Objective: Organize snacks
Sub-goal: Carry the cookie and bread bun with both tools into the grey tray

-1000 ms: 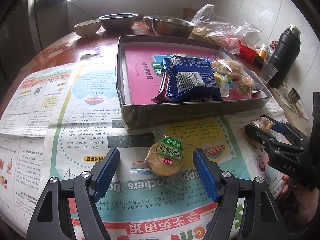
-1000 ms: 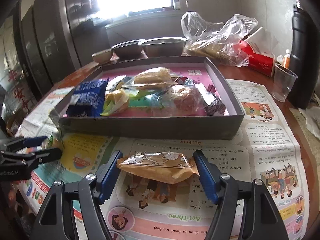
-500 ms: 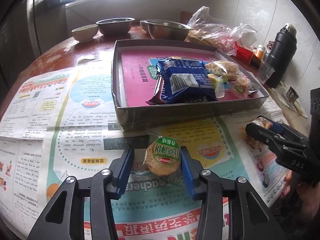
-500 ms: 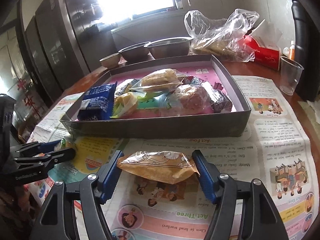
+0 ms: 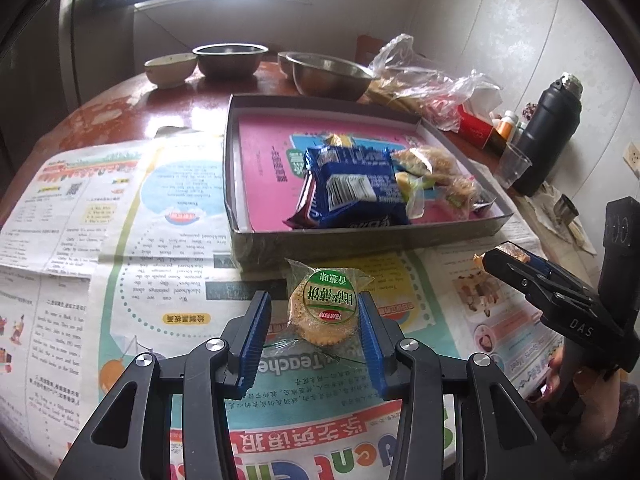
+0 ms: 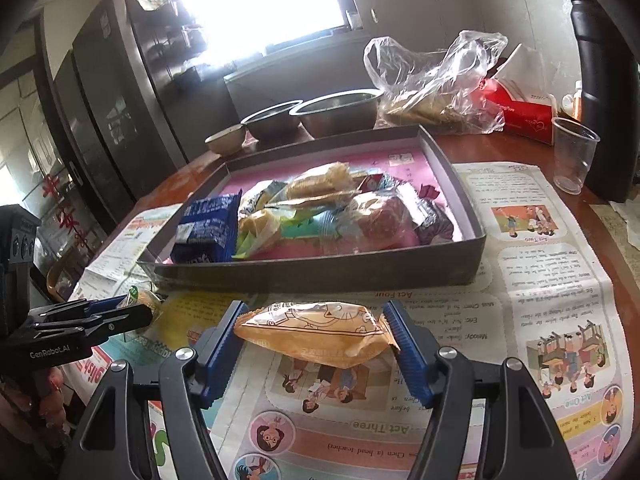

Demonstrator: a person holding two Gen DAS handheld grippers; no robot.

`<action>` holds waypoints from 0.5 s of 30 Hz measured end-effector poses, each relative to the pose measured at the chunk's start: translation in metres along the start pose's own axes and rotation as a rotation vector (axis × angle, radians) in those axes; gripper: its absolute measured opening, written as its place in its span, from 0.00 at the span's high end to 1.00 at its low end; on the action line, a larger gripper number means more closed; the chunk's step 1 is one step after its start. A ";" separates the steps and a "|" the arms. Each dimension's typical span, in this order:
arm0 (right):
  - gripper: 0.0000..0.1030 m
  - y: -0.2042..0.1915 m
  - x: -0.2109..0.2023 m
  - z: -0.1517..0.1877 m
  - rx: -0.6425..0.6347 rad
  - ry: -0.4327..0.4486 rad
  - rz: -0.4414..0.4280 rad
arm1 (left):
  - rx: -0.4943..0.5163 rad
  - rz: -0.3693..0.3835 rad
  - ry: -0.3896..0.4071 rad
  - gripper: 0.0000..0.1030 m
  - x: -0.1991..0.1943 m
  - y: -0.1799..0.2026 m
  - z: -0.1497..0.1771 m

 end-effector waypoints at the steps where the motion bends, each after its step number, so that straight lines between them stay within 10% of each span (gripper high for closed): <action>1: 0.33 0.000 -0.001 -0.001 0.001 0.002 -0.001 | -0.002 -0.001 0.005 0.56 -0.002 0.000 -0.001; 15: 0.33 -0.002 -0.002 -0.022 -0.009 0.048 -0.034 | -0.034 -0.042 0.075 0.56 -0.002 -0.005 -0.035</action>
Point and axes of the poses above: each gripper's, at about its wrist camera, not at the fingertips, and x roughly the way its jaws point, y to its right, z to its underside, the point moved 3 cm from there along x, roughly the way its jaws point, and after that the axes turned 8 degrees about y, right-handed, at the moved point
